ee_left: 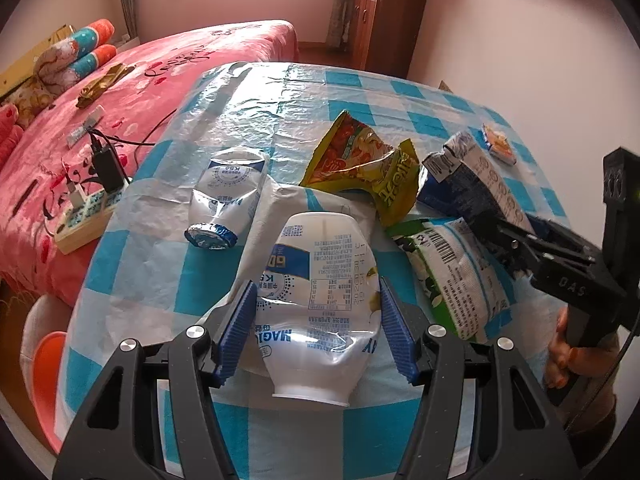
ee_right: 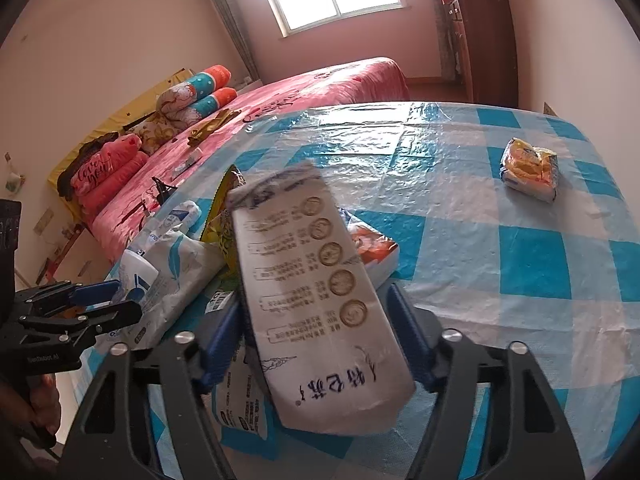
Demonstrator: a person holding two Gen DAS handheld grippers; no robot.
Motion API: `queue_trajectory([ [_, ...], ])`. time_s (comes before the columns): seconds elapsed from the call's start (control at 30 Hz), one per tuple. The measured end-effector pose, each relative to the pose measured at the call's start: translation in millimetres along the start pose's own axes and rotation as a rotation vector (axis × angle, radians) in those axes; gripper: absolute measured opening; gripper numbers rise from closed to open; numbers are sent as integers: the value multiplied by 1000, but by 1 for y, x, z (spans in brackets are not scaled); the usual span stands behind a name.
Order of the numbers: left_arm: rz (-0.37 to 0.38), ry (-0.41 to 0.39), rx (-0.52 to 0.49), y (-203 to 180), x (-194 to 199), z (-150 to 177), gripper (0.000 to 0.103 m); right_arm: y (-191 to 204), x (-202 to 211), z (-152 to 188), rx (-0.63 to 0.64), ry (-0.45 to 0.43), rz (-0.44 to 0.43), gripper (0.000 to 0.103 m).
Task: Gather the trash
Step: 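Grasp second white milk carton with right tool and lift it, then hold carton in right tool while left tool closes around white milk bag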
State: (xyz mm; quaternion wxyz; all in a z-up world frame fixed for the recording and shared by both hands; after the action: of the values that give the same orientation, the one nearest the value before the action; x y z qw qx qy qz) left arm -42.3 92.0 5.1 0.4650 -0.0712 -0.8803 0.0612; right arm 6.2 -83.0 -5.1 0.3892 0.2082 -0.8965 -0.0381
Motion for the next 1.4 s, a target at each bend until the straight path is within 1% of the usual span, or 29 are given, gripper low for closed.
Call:
queue_trajectory([
  [0.03,7,-3,2,0,0,0,62,0,1,0,0,-2,-1,64],
  [0.3,72,-21,26,1,4,2,62,-1,7,-1,6,-36,2,63],
  [0.47,103,-41,27,2,10,4,62,-4,16,-1,-6,-78,16,63],
  [0.57,110,-56,22,4,13,4,62,-9,20,1,-33,-93,19,63],
  [0.73,128,-73,22,9,17,5,62,-19,25,2,-98,-100,-3,62],
  [0.87,137,-87,18,11,20,6,62,-23,38,-3,-135,-133,-14,62],
  [1.1,150,-126,30,23,35,5,62,-15,52,-11,-176,-152,-66,62],
  [1.27,138,-165,52,44,53,6,62,0,58,-14,-195,-141,-115,62],
  [1.4,119,-180,77,64,63,11,62,17,61,-17,-210,-126,-162,62],
])
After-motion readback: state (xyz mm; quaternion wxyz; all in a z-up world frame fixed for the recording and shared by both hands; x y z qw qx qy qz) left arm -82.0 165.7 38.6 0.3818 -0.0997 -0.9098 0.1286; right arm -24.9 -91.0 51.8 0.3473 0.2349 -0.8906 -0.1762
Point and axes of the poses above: each gripper's, at about its wrist camera, not at the fingertips, and x roughly against the way its jaws point, y to its left, z to its underside, the point moved 5 cm from there along -x, roughly the way its jaws point, and after that the axes turned 7 degrees about z, right-handed, at the moved point
